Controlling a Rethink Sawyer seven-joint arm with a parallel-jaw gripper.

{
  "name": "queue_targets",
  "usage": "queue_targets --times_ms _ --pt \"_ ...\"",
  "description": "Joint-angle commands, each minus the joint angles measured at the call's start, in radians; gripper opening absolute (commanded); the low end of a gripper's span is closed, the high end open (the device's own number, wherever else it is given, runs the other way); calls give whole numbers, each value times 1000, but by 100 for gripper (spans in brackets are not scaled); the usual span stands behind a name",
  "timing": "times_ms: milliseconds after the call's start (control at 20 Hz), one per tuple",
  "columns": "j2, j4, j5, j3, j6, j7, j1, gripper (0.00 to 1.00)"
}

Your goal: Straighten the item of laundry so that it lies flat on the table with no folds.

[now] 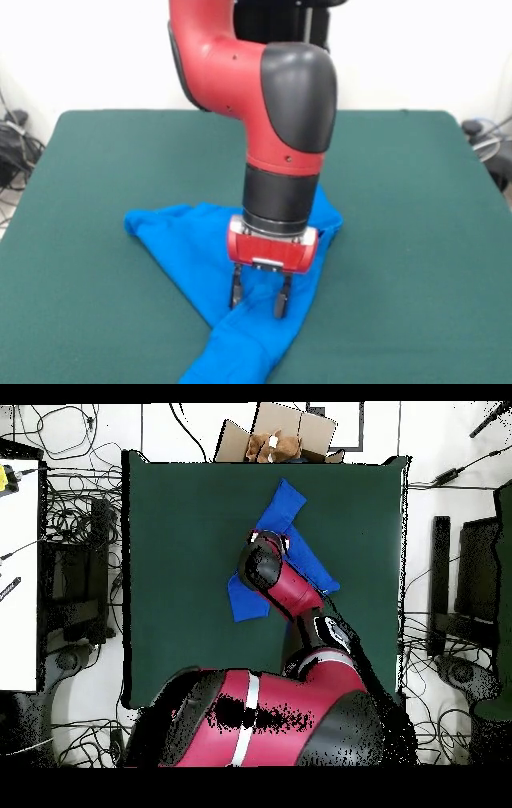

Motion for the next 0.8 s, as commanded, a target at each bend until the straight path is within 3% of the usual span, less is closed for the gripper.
queue_targets --times_ms 50,500,800 --pt "60 -48 54 15 -42 283 47 100" --pt "67 -64 58 11 -43 287 63 100" --pt "54 -92 127 -40 12 272 127 100"
